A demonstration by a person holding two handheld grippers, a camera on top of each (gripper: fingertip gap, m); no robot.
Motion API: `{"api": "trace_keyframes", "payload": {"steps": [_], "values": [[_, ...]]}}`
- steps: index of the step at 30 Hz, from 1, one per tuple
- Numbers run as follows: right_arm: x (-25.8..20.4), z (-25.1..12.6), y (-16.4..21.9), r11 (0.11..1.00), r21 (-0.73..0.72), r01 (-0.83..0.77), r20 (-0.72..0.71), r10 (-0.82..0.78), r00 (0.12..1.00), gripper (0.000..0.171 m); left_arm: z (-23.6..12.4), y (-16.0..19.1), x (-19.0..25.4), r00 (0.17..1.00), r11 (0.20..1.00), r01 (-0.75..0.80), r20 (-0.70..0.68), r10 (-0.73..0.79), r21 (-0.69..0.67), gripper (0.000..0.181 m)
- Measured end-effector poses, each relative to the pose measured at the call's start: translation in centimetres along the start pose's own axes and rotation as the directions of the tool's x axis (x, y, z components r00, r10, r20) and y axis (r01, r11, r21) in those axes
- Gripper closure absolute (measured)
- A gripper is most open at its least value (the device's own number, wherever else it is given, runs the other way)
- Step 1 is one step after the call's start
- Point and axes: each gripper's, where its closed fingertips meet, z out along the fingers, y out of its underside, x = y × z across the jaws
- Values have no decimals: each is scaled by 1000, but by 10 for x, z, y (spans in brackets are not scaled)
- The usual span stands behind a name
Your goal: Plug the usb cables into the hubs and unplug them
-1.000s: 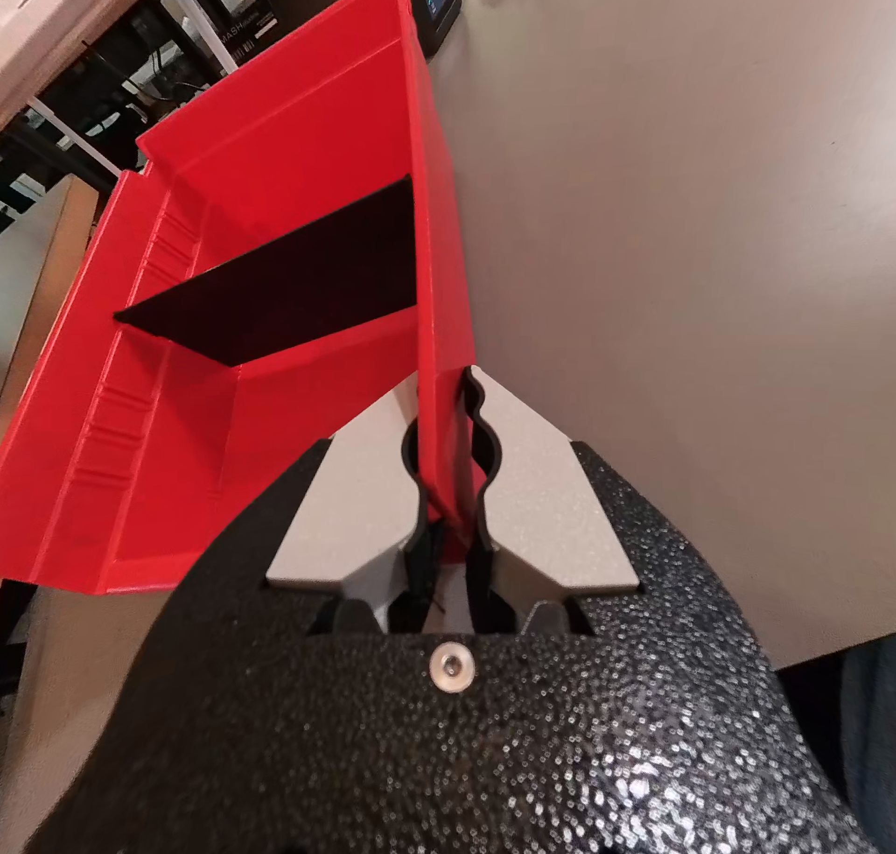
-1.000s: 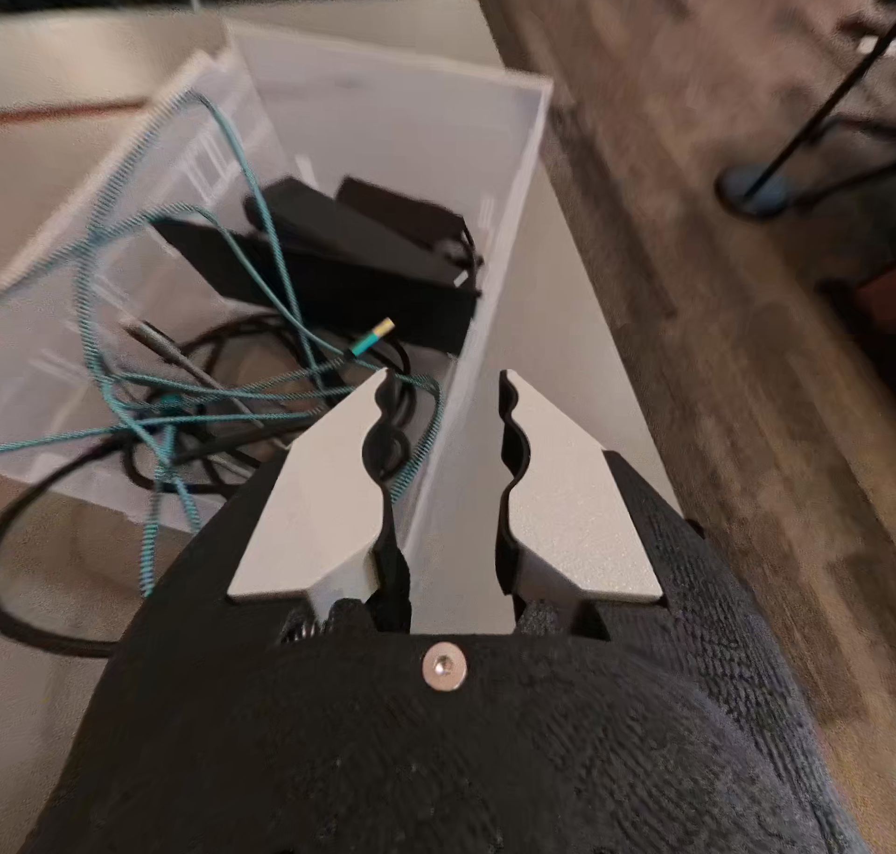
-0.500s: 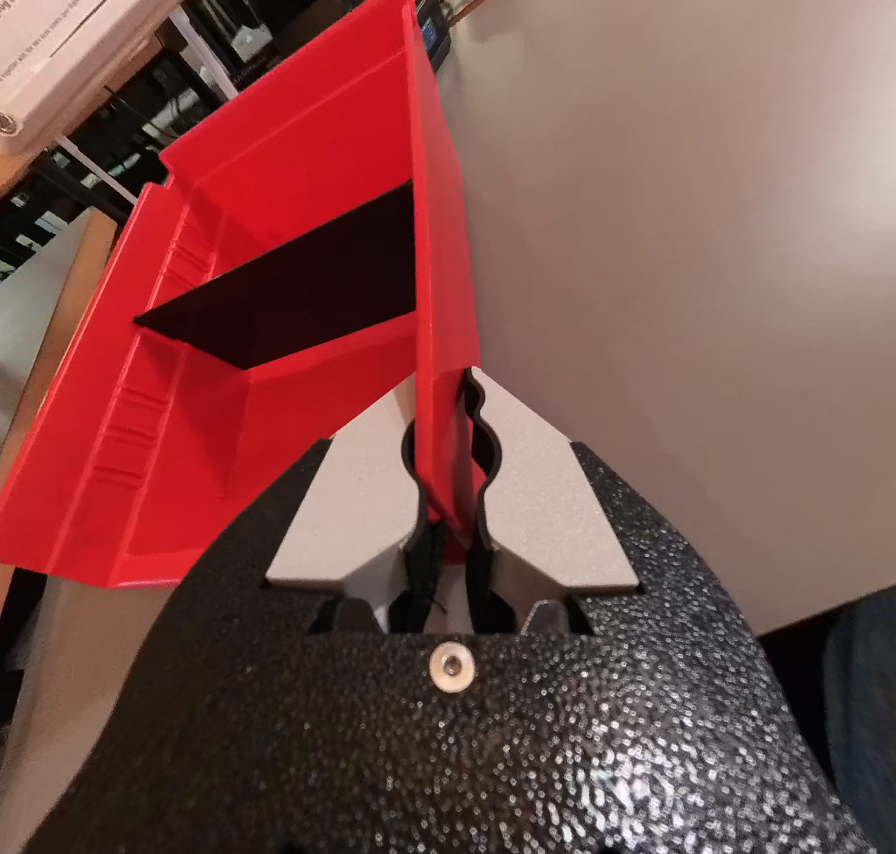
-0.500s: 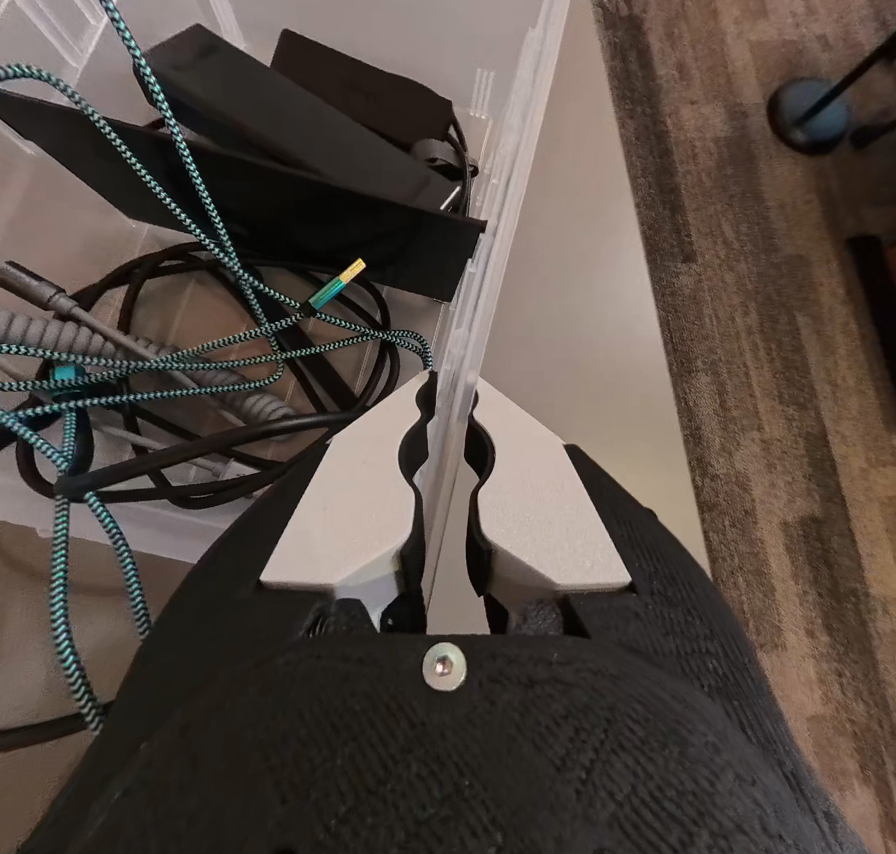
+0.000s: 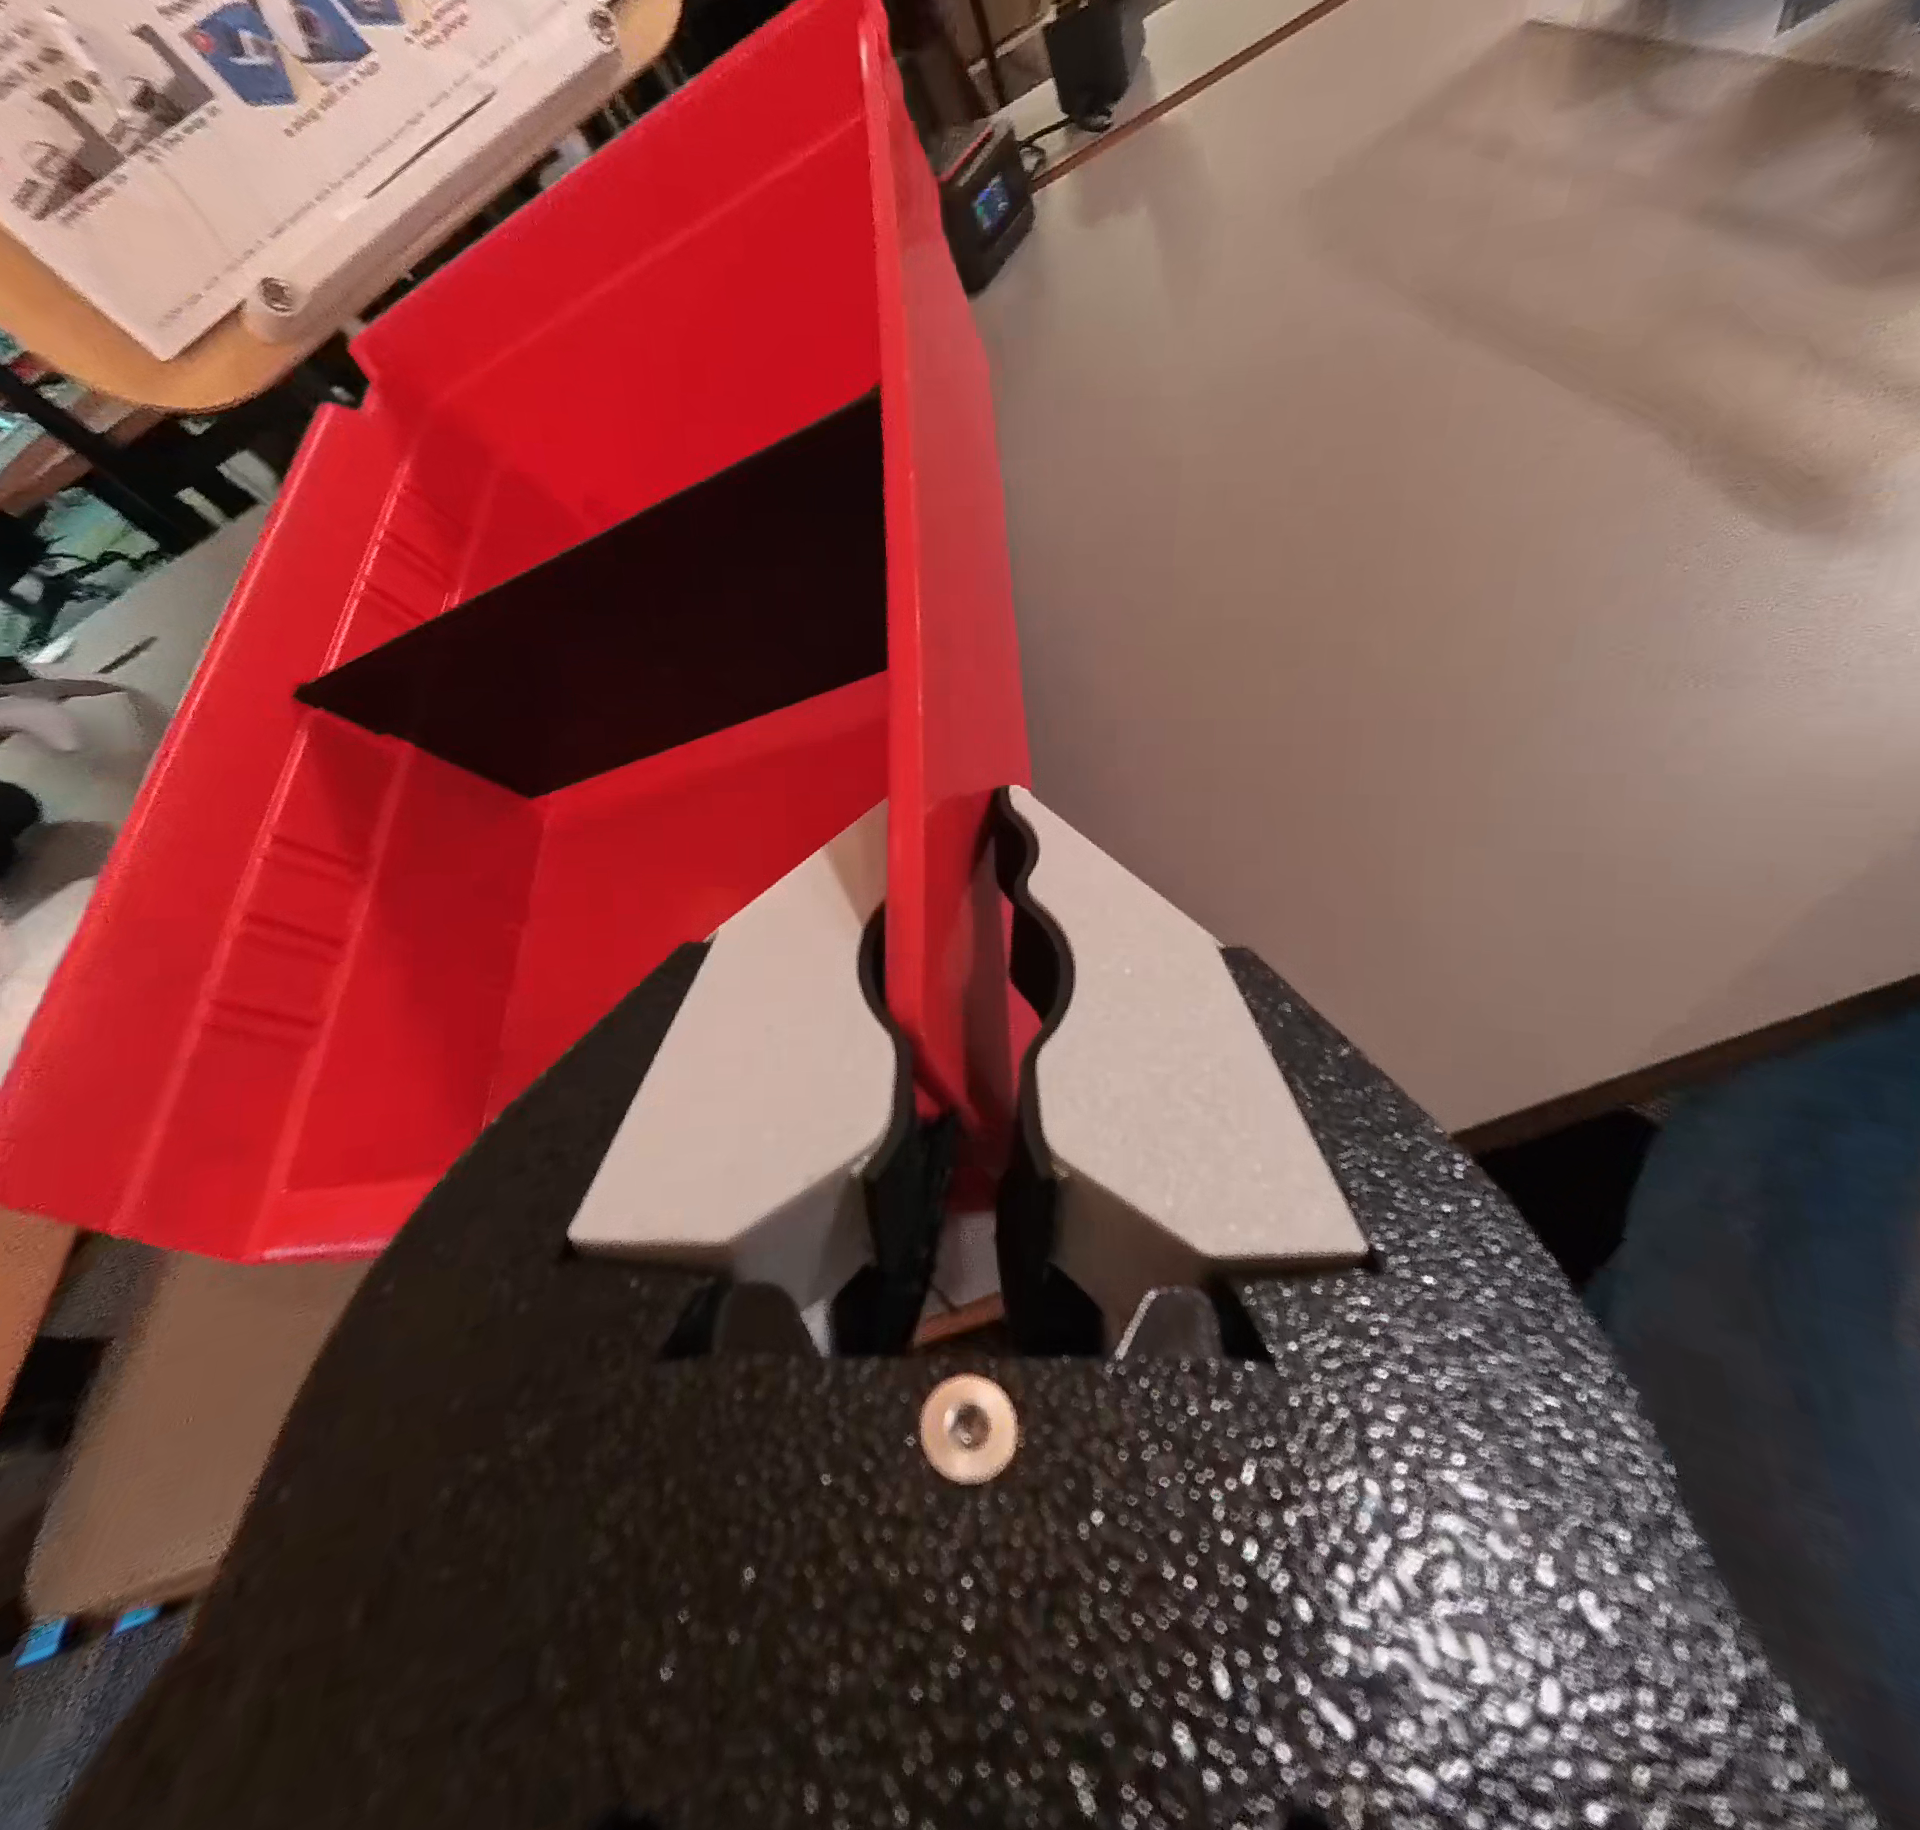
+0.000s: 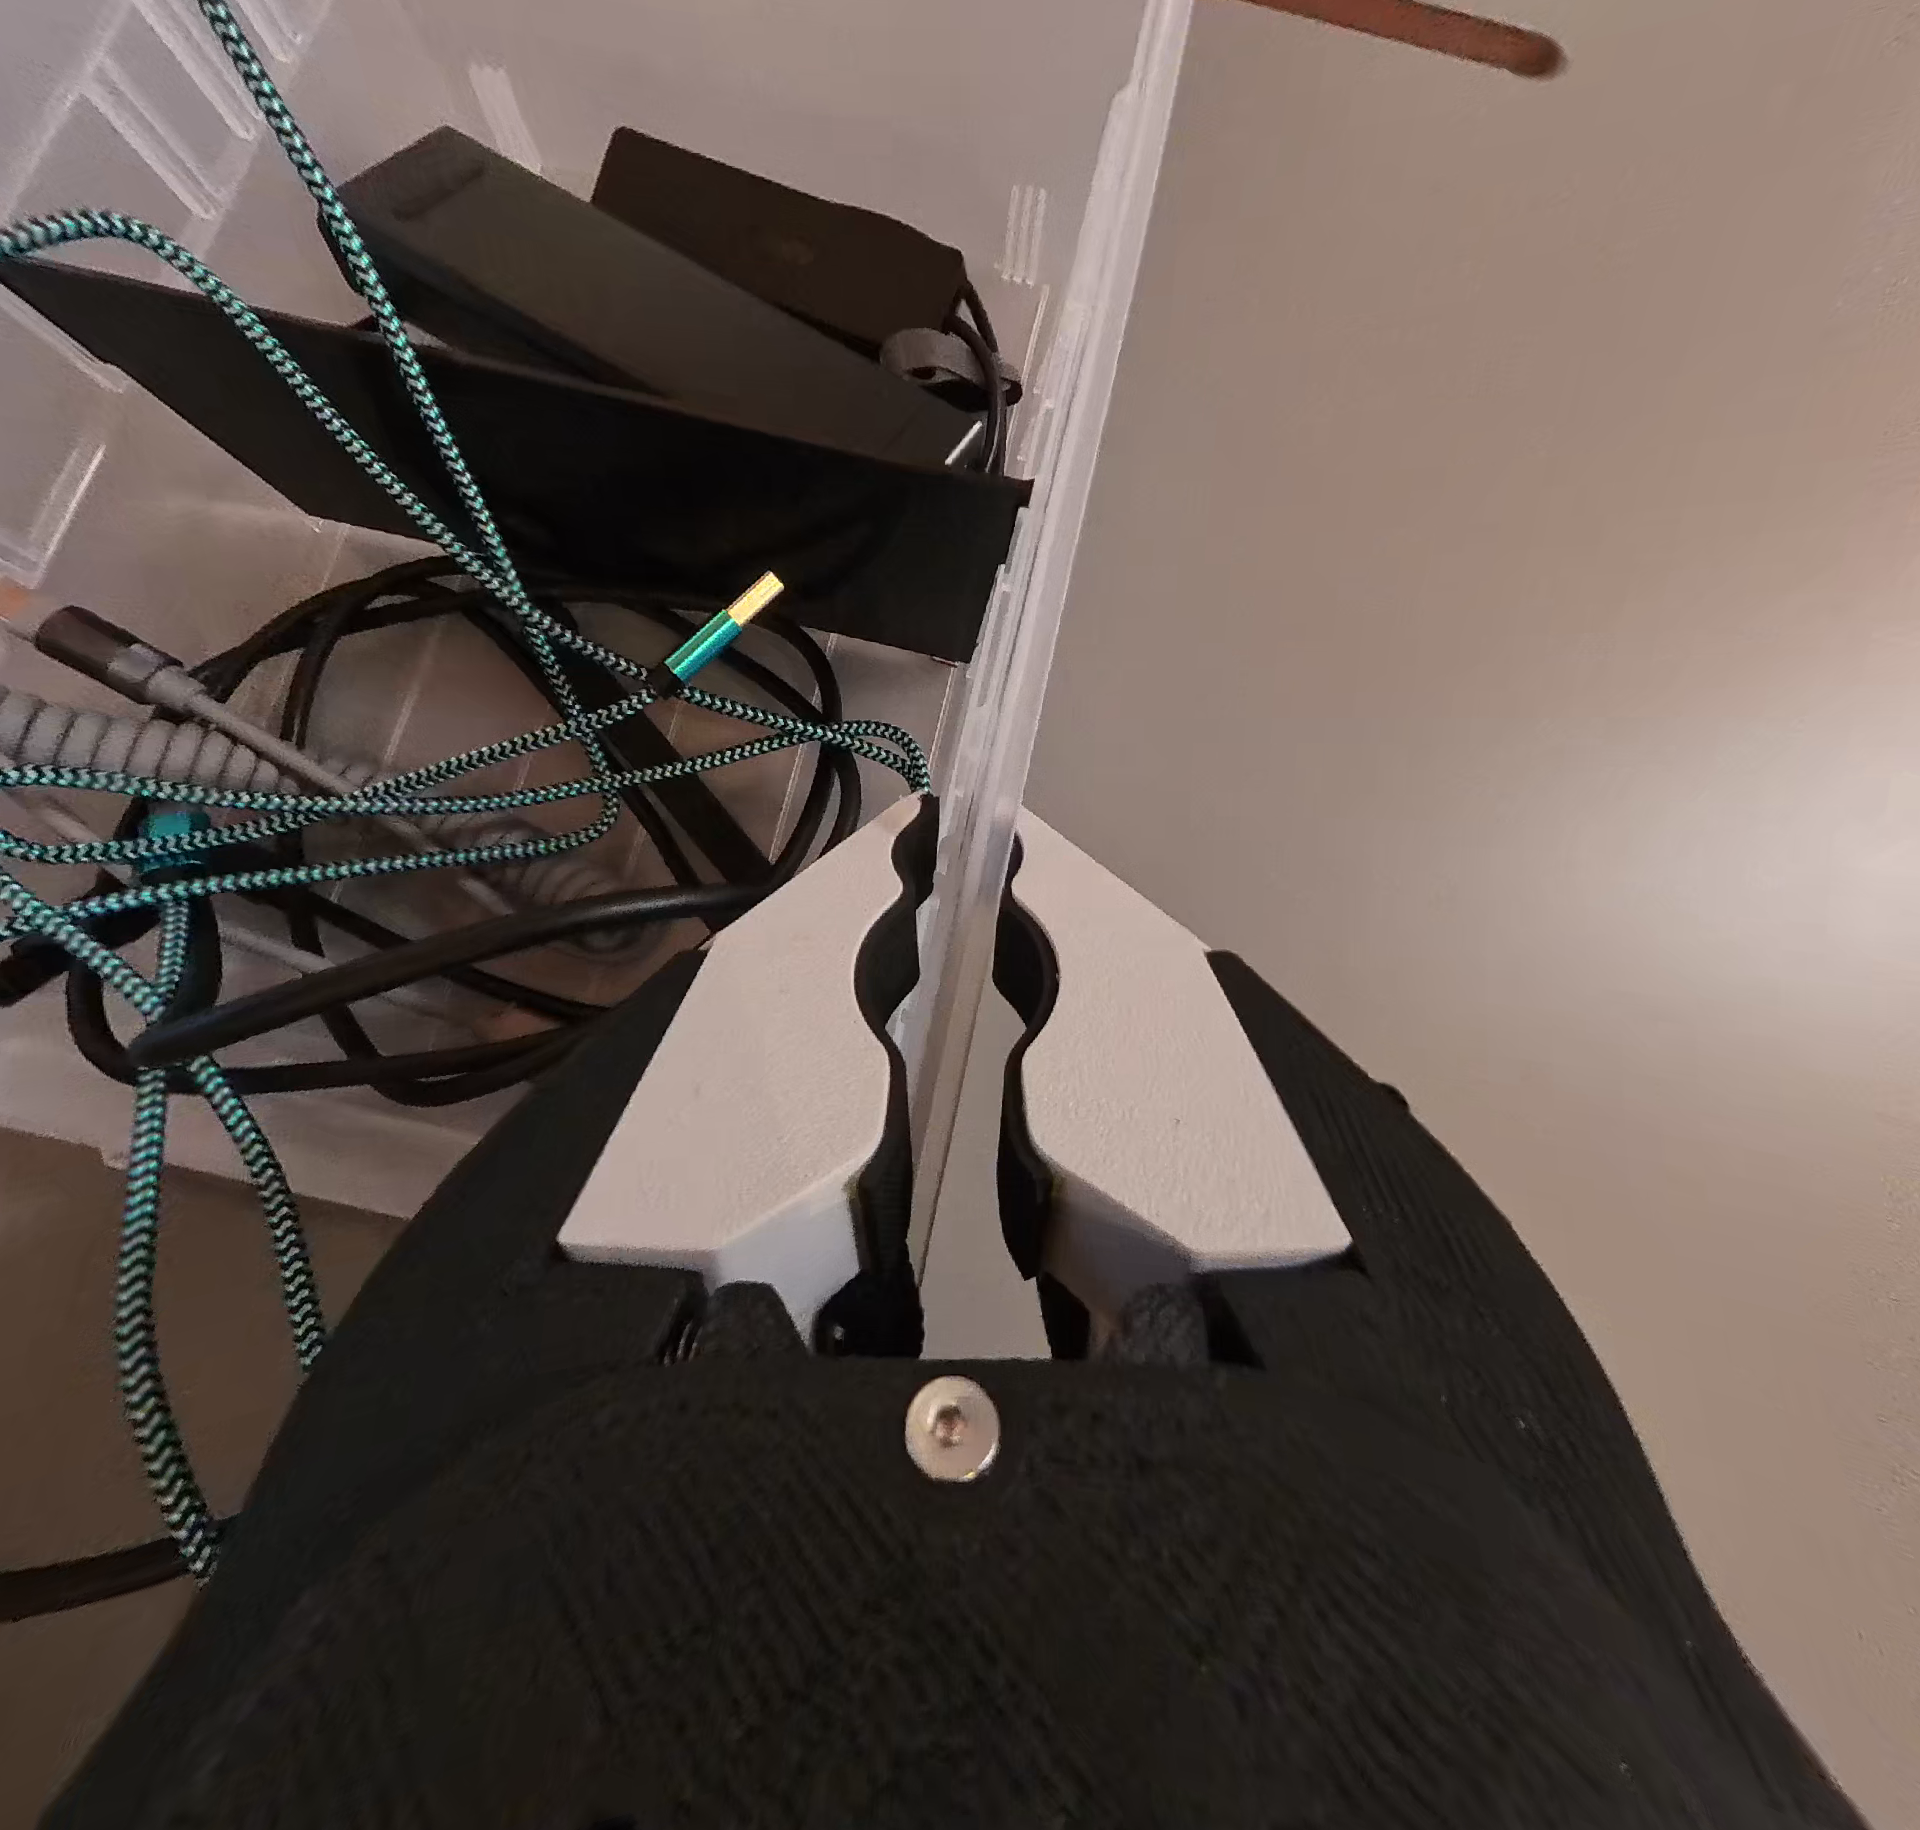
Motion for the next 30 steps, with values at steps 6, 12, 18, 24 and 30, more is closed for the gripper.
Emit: {"api": "trace_keyframes", "payload": {"steps": [6, 12, 18, 24, 30], "values": [[-82, 20, -25, 998, 26, 64, 131, -67, 989, 166, -33, 5, -21, 994, 1000, 8, 112, -7, -6, 173], [-184, 24, -39, 987, 41, 157, 305, -162, 938, 149, -62, 3, -38, 976, 1000, -5, 217, 3, 5, 173], [-266, 25, -48, 979, 81, 189, 408, -205, 890, 137, -82, -10, -44, 966, 999, -24, 257, 14, 36, 173], [-289, -2, -66, 977, 197, 80, 604, -186, 775, 97, -89, -42, -35, 976, 994, -82, 210, 65, 75, 173], [-105, -16, -104, 857, 510, 66, 136, -156, 978, 104, -65, -110, 4, 962, 954, -265, -32, 272, 138, 173]]}}
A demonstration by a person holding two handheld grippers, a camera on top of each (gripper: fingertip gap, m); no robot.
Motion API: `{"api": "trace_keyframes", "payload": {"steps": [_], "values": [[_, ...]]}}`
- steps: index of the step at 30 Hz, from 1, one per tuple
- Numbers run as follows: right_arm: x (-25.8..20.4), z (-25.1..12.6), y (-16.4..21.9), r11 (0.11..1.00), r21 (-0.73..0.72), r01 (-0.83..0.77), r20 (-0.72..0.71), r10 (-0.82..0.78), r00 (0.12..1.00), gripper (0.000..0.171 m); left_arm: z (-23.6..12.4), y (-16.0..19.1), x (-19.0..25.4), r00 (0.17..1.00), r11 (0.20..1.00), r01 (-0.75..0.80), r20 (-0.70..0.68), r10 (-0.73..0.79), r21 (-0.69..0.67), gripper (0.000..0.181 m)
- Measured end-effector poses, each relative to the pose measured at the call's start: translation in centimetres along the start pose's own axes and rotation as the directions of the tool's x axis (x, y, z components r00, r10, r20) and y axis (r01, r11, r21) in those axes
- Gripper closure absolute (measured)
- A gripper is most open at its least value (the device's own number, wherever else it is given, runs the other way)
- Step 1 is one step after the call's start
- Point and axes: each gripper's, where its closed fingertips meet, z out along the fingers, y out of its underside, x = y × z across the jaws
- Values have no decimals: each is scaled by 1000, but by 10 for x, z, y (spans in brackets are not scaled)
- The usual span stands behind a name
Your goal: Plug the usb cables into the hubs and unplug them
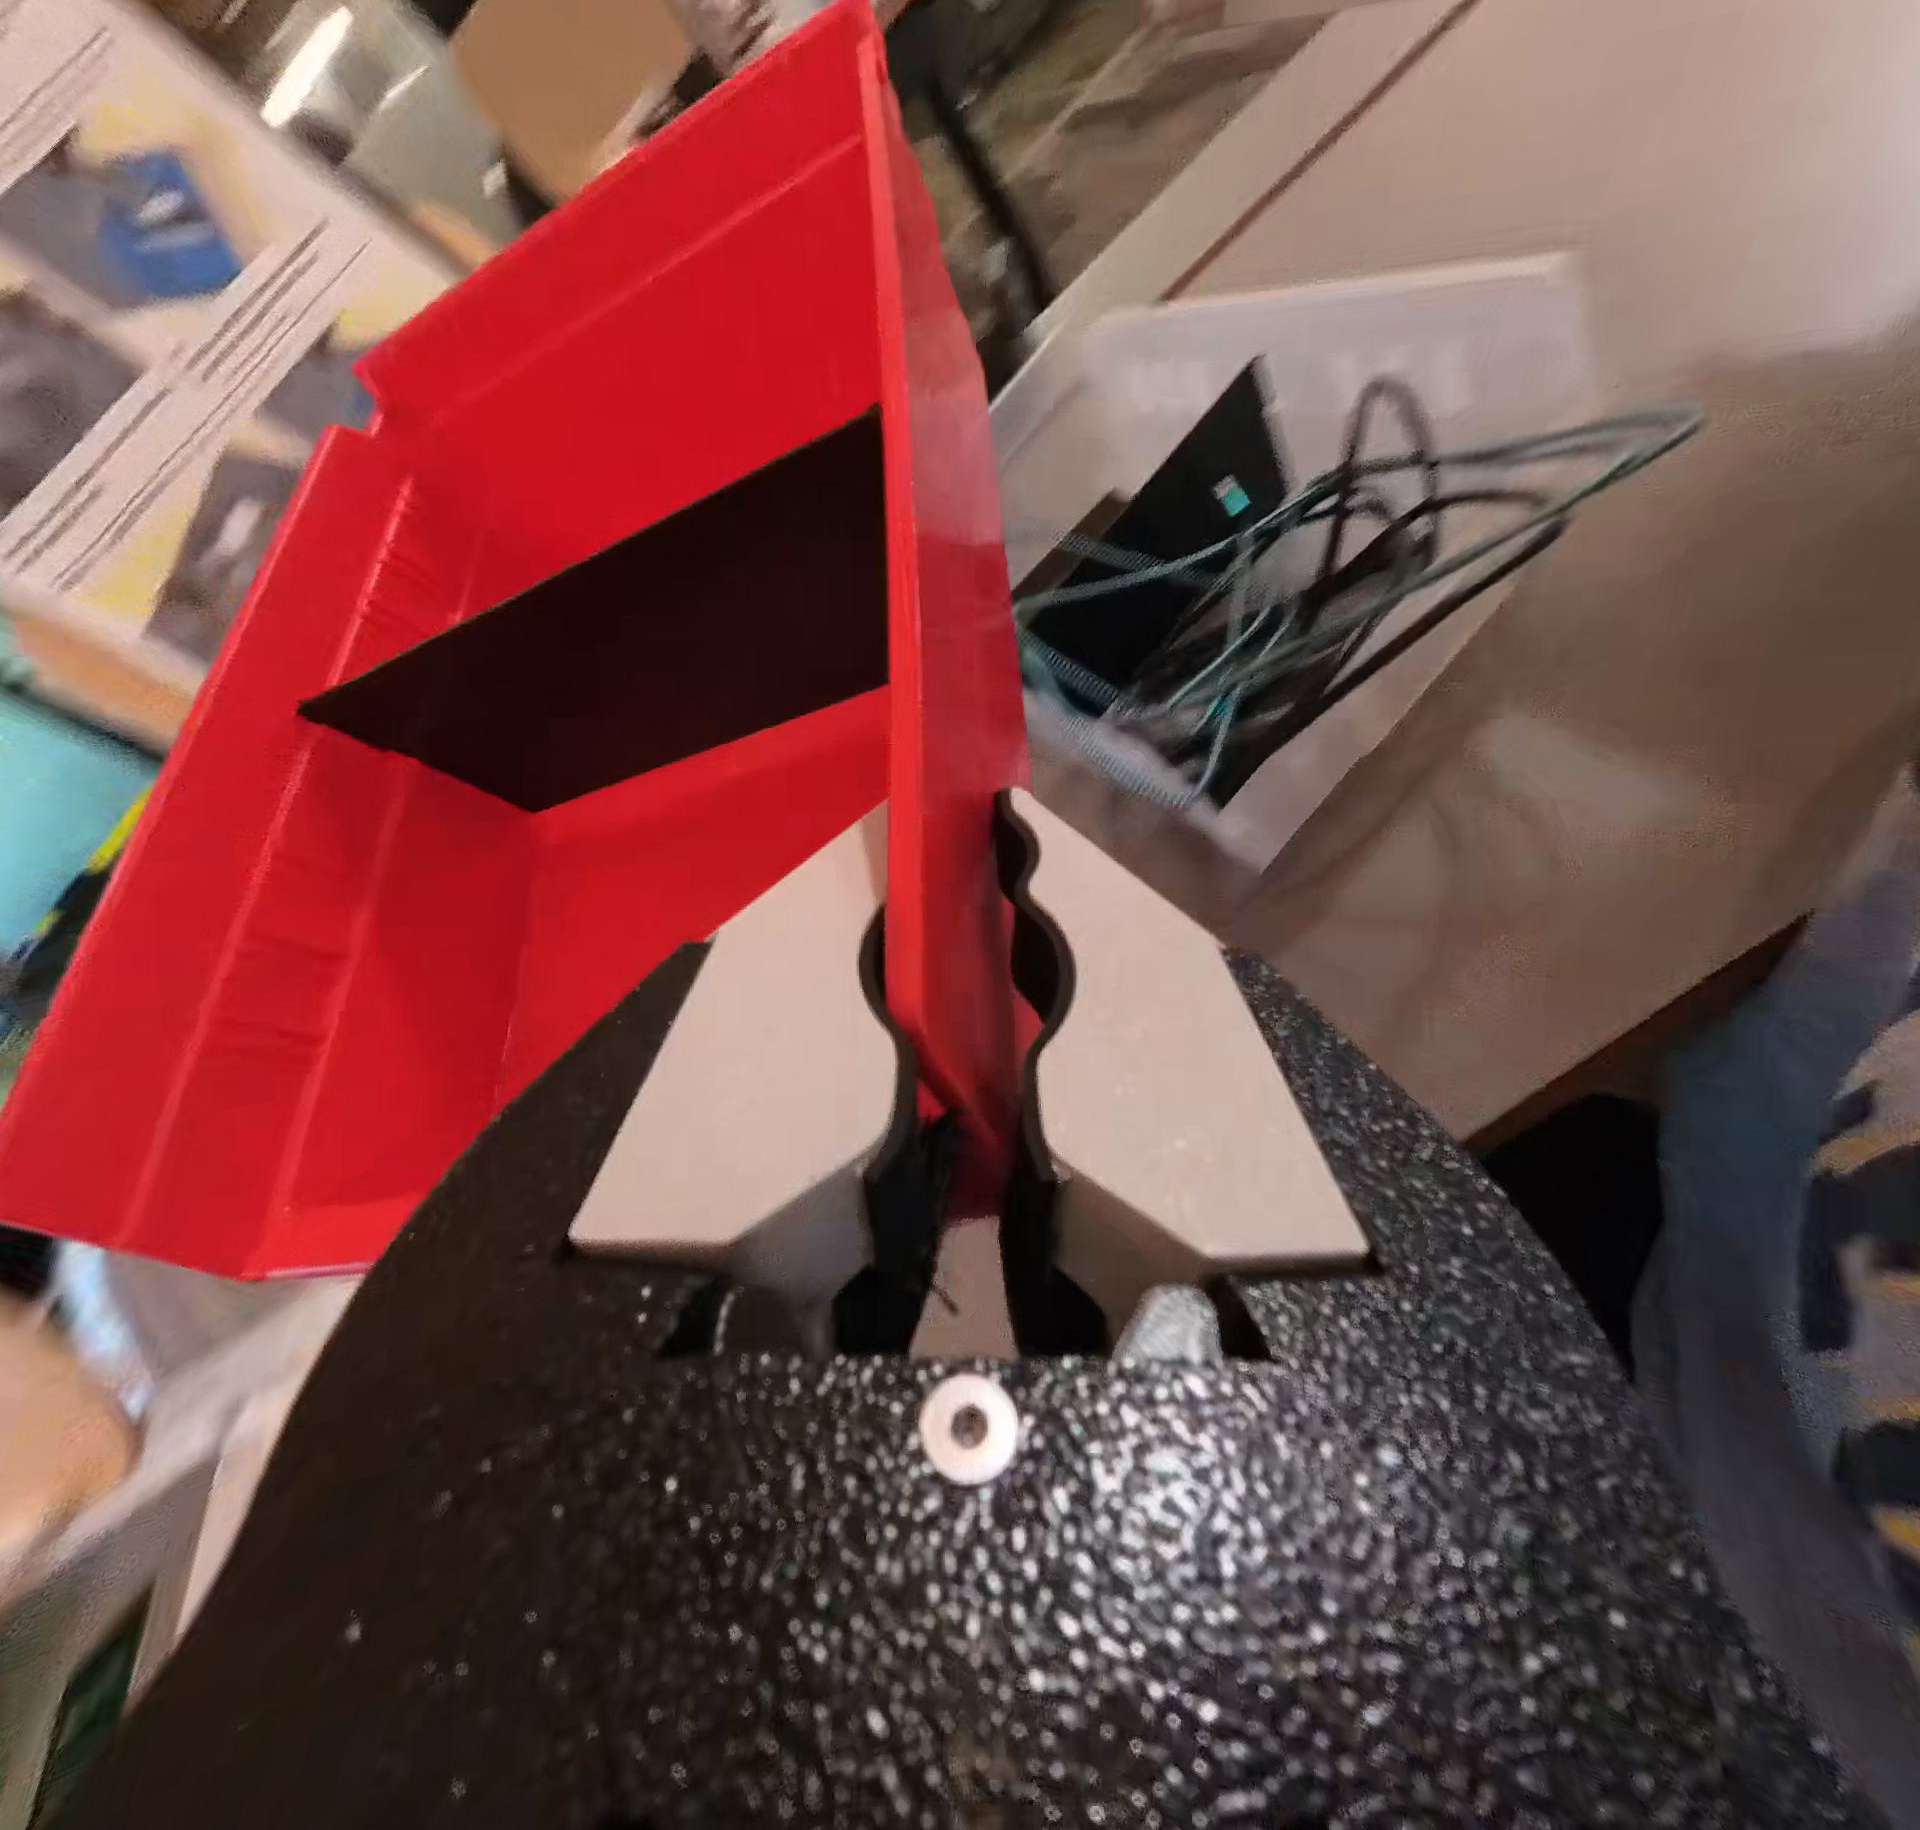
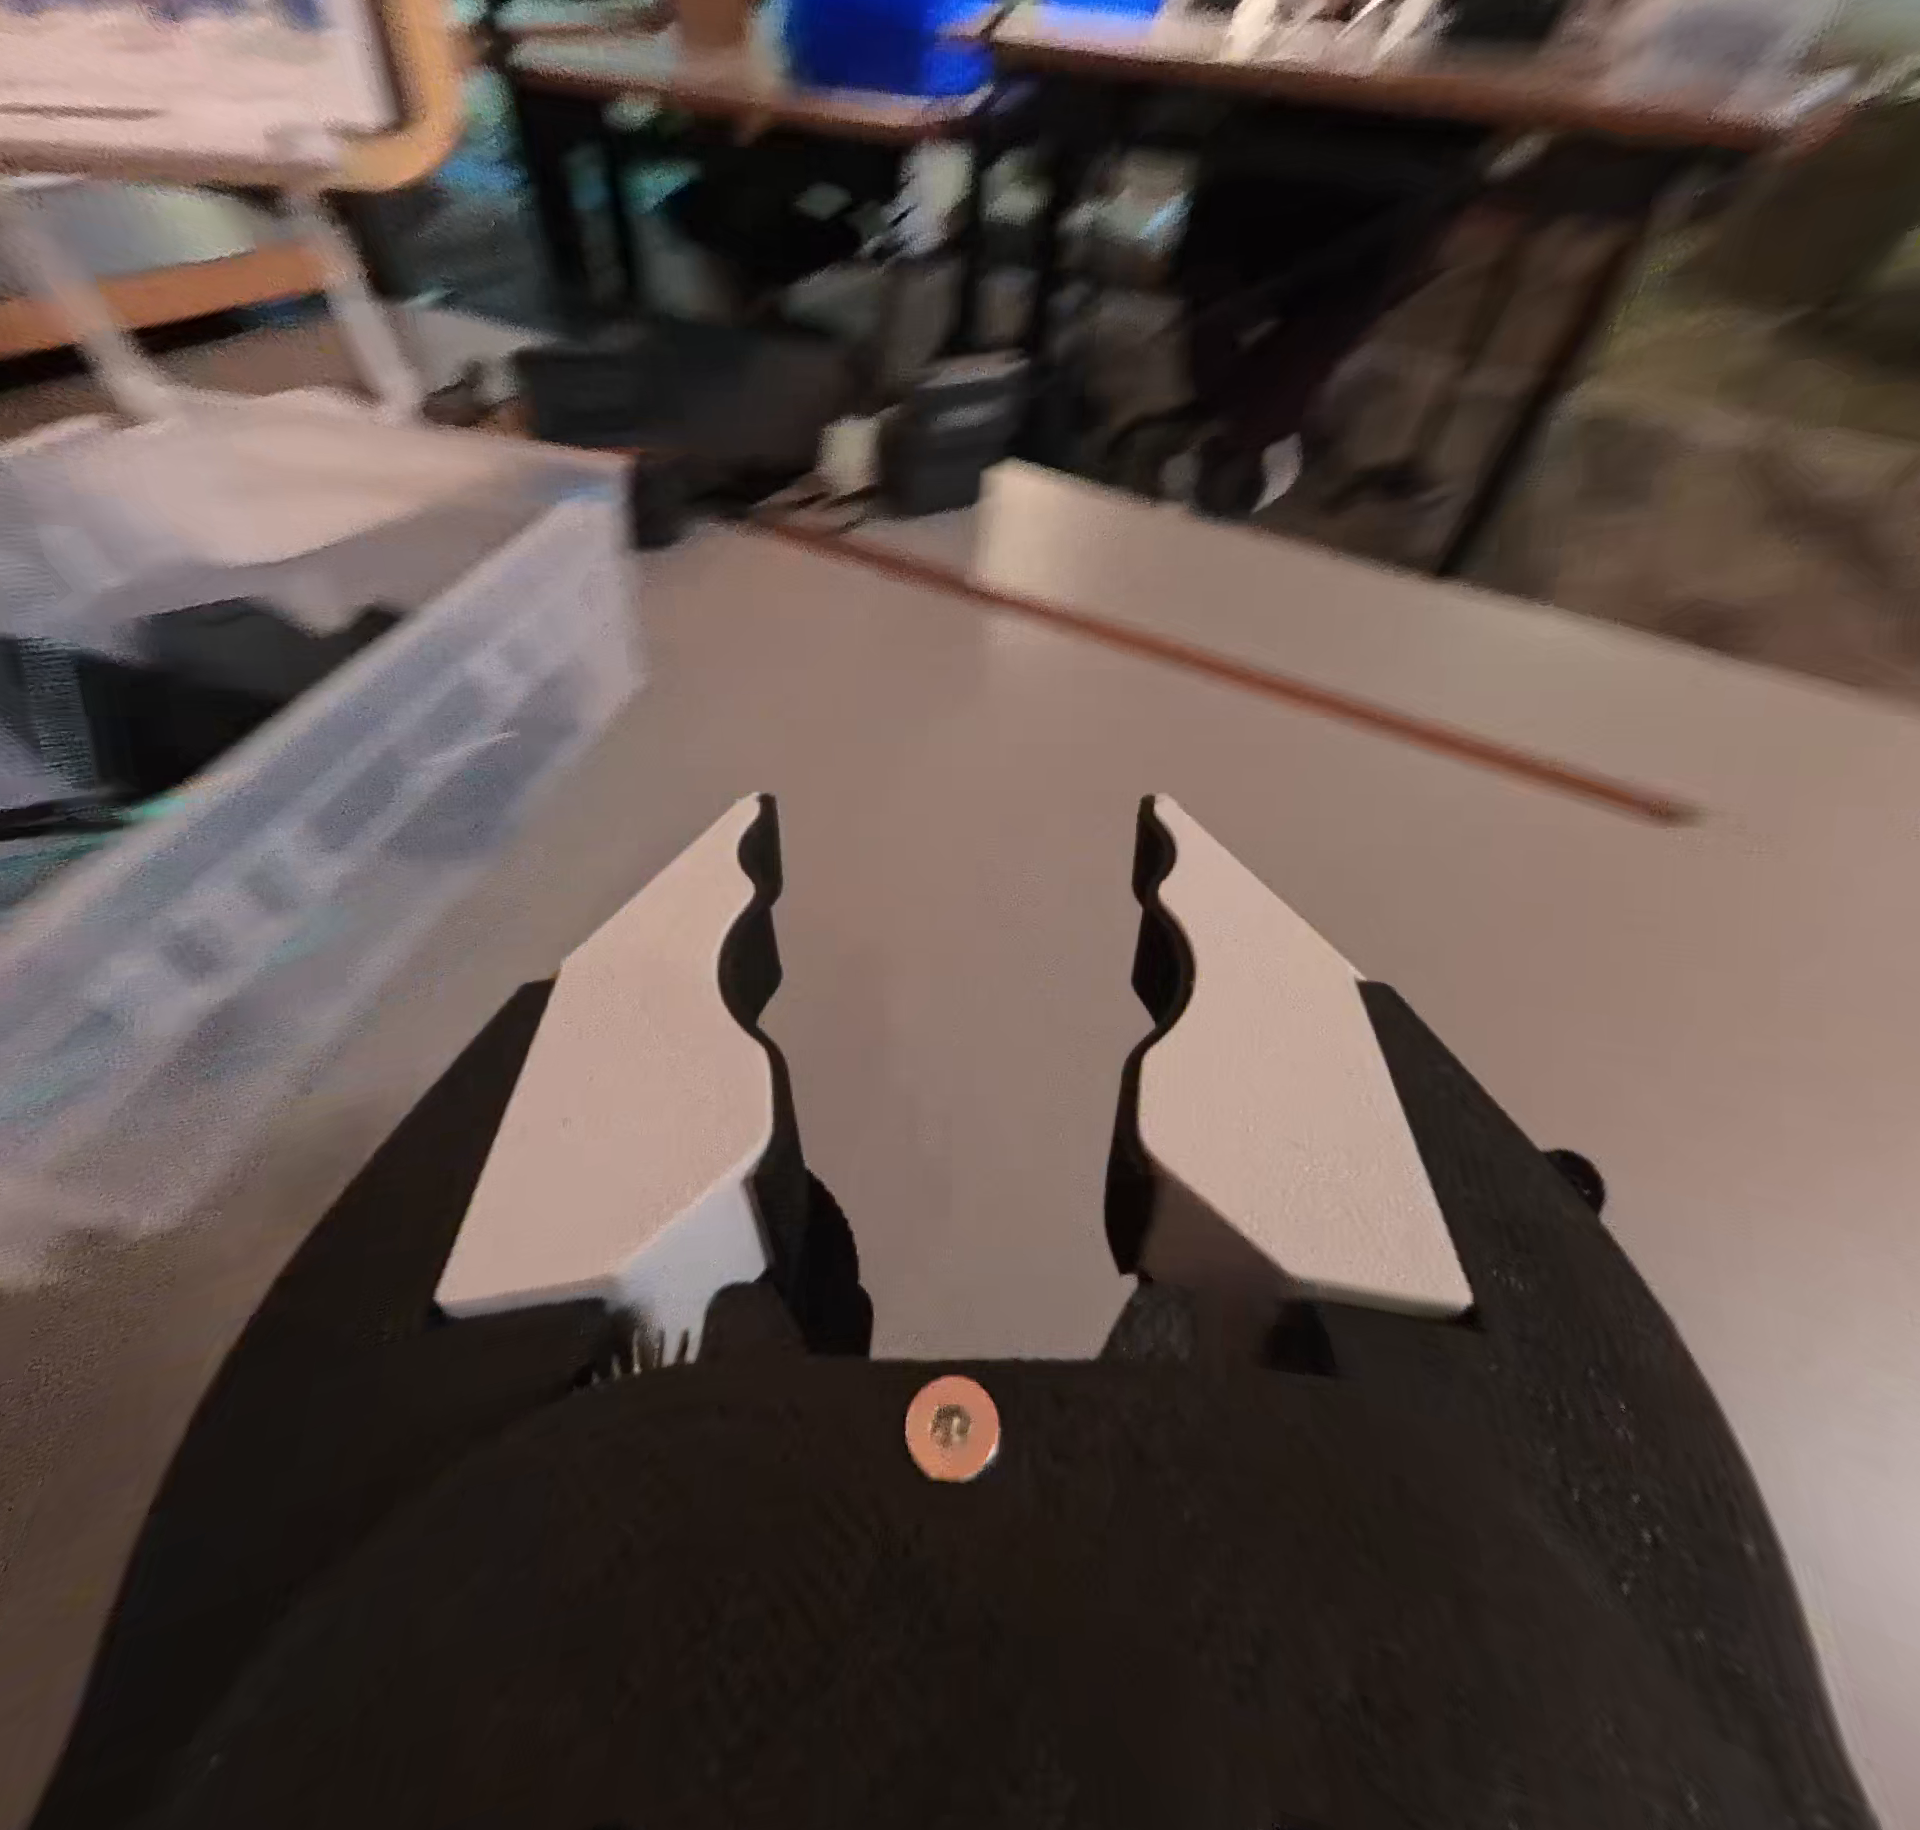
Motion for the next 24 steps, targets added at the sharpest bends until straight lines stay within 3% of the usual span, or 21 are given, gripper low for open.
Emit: {"api": "trace_keyframes", "payload": {"steps": [4, 8, 10, 17, 24], "values": [[91, -59, 3, 968, 195, 159, -311, -93, 946, 112, 48, -72, 44, 964, 989, -36, -258, 72, 144, 172], [136, -122, 24, 920, 263, 291, -526, -117, 842, 118, 91, -142, 105, 861, 961, 26, -494, 118, 275, 172], [148, -145, 31, 892, 303, 336, -601, -95, 793, 134, 110, -170, 135, 795, 953, 35, -586, 155, 300, 172], [164, -172, 26, 848, 443, 291, -618, 53, 785, 123, 182, -227, 232, 636, 963, 86, -758, 145, 257, 173], [175, -167, 35, 865, 456, 210, -582, 112, 805, 123, 247, -215, 301, 631, 990, 3, -769, 105, 138, 173]]}}
